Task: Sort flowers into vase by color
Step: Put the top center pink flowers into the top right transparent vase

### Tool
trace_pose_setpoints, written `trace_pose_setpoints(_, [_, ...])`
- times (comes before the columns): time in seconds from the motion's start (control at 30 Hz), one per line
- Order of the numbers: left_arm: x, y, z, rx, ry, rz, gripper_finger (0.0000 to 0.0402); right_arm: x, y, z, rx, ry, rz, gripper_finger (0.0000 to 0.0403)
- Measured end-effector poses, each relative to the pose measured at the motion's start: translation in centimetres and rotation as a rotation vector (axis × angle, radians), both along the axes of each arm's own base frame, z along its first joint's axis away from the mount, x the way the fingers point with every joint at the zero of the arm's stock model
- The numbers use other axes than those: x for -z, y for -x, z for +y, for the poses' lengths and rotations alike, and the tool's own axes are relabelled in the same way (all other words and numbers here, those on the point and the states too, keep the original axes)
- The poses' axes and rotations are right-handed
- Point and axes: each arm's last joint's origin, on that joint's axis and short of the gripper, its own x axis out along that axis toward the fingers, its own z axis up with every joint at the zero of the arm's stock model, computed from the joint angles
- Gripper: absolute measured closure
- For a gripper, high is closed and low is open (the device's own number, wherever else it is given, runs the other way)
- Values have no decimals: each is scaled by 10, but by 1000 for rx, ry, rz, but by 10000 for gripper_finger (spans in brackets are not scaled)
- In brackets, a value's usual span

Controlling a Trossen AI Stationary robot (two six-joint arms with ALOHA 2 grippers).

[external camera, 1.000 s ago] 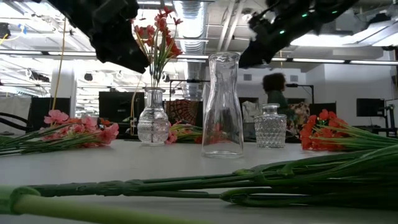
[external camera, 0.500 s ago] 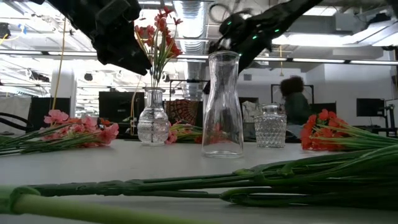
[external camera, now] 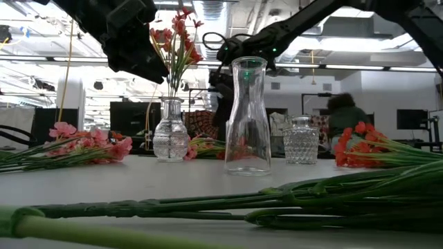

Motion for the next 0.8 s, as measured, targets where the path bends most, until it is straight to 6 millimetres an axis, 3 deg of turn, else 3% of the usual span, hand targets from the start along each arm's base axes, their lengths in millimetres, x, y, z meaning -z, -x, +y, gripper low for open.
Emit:
trace_pose_setpoints(0.33, [0,0,0,-4,3,-2,191,26,-6,-9,30,17,83,262])
trace_pose_setpoints(0.8, [0,0,0,-15,15,-9,191,36,-2,-16,50,-1,123,262])
